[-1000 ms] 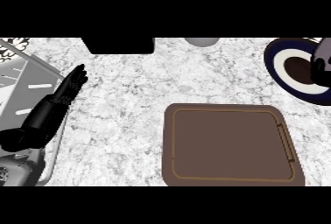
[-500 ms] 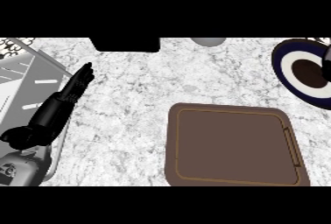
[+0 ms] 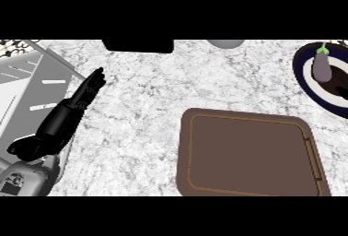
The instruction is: Pick the eggplant from the tray and place it in the plate
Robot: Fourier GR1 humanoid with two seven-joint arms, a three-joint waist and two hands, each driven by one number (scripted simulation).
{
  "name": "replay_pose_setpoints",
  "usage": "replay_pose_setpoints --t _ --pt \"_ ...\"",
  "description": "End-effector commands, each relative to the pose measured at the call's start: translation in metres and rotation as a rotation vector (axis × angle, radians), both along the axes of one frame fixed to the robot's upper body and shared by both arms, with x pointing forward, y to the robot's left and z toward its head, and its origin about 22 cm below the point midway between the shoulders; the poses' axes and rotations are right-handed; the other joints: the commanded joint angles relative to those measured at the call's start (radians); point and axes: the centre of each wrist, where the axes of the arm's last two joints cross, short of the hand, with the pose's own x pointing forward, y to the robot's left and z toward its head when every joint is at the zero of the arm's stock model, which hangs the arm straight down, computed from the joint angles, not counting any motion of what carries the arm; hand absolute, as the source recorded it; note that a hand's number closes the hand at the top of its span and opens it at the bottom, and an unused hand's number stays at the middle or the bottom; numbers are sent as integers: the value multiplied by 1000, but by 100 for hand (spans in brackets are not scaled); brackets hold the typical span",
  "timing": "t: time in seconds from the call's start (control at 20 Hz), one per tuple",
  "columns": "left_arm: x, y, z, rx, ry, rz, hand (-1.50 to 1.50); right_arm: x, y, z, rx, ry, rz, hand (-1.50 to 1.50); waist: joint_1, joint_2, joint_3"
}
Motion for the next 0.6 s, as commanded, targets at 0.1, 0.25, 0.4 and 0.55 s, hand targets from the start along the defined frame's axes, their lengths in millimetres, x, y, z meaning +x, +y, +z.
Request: replay_pose_setpoints --t 0.1,0.25,0.4,0.55 --pt "1 5 -2 2 -8 -19 0 -1 -6 -22 10 -22 -1 -150 15 8 2" --pt "6 6 -5 5 7 13 0 -1 -11 -16 52 -102 46 -150 1 6 2" --pt "4 -7 3 4 -26 10 0 -18 -22 -33 83 -192 80 -150 -9 3 3" --pt "6 -5 5 -6 -15 -8 0 -6 -16 -20 95 -287 103 -150 3 5 3"
